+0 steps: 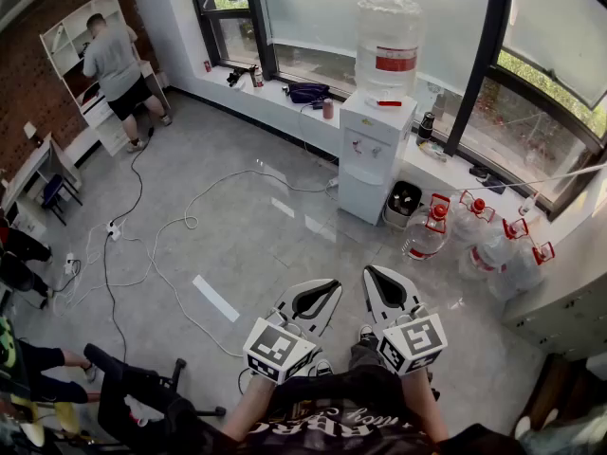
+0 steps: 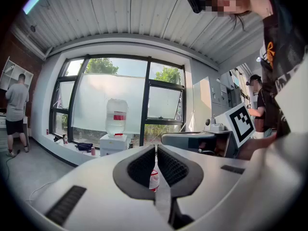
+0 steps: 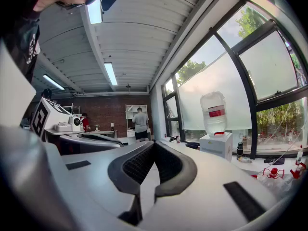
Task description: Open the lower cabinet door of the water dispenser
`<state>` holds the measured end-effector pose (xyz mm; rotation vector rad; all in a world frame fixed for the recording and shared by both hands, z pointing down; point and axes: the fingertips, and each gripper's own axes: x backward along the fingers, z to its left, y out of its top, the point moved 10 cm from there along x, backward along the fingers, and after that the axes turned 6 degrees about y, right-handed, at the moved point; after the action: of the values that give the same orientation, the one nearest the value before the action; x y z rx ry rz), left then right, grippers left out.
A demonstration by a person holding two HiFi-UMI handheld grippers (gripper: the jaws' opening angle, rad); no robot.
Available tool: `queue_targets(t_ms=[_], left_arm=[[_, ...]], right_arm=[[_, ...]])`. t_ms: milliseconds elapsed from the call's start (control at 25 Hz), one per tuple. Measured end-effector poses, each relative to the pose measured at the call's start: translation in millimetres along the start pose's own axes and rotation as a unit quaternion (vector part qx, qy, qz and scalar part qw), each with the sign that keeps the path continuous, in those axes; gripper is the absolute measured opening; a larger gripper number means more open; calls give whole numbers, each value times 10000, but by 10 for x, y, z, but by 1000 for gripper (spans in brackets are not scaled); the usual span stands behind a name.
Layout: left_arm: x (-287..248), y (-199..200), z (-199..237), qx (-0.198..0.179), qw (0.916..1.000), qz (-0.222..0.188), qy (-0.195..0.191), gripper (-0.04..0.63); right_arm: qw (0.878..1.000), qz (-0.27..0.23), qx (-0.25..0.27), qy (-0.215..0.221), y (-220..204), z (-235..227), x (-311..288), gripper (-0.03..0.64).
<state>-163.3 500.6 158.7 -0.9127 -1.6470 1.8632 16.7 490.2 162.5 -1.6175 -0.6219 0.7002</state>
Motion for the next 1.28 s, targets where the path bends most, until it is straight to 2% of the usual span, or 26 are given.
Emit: queue_targets(t_ms=[320, 640, 960, 1080, 1280], left_arm=[[132, 1, 31, -35, 10000, -74, 41, 26], [166, -118, 87, 156, 9998, -61, 71, 26], [-108, -193, 245, 300, 9995, 95, -28, 26], [-247, -230, 408, 341, 9993, 173, -4, 26], [-612, -252, 780, 355, 9989, 306, 13, 28]], right_arm=[[9999, -86, -41, 62, -2, 133, -26, 9], [9999, 56, -144, -51, -96, 162, 42, 9], [9994, 235, -238, -3, -163, -69, -147, 11], [9992, 328, -169, 156, -204, -172, -338, 11], [9988, 403, -216, 181, -191, -517, -779, 11]])
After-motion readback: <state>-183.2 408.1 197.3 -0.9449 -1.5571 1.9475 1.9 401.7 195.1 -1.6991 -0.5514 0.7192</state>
